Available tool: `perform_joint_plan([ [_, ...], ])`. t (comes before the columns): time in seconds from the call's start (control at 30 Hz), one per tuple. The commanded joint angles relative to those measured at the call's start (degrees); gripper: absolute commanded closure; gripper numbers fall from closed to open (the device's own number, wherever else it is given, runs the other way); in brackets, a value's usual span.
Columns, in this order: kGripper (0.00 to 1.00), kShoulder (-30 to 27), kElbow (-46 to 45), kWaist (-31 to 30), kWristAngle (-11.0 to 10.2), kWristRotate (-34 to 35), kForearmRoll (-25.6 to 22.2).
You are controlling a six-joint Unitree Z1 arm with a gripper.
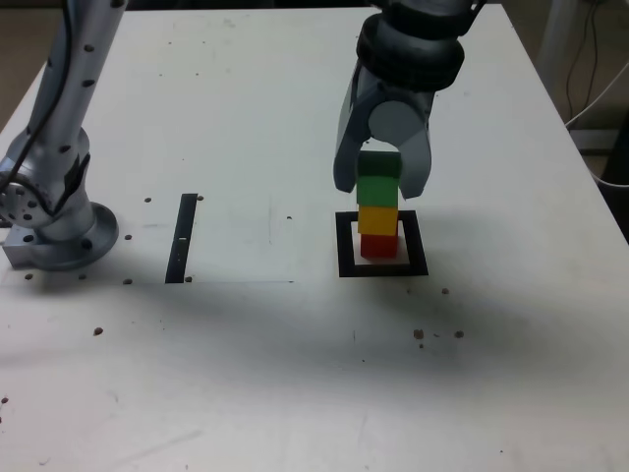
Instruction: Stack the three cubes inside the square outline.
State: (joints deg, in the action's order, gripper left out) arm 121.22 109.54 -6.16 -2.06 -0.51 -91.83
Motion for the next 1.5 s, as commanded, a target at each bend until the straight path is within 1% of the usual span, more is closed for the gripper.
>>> perform_joint_plan([
  [0.0,0.33,0.3,0.0,0.0,0.2,0.0,-0.3],
  [0.07,0.16,0.2,0.0,0.0,0.2,0.0,-0.1],
  [0.13,0.04,0.2,-0.1,0.0,0.2,0.0,0.0],
  [0.2,0.01,0.1,-0.3,0.0,0.1,0.0,0.0],
  [0.4,0.01,0.0,-1.2,0.0,-0.5,0.0,-0.2],
  [0.73,0.01,-0.4,-3.6,0.0,-0.8,0.3,-0.4],
  [0.9,0.00,-2.1,-3.9,-0.4,-1.0,0.3,-0.5],
  [1.1,0.01,-8.5,-2.2,-2.0,-0.9,0.1,-1.0],
  [1.2,0.01,-12.3,-3.1,-2.5,-0.6,-0.1,-1.5],
  [1.33,0.00,-18.4,-9.5,-2.6,-0.7,-0.4,-1.9],
  [1.47,0.00,-24.1,-18.4,-2.6,-1.5,-1.1,-1.7],
])
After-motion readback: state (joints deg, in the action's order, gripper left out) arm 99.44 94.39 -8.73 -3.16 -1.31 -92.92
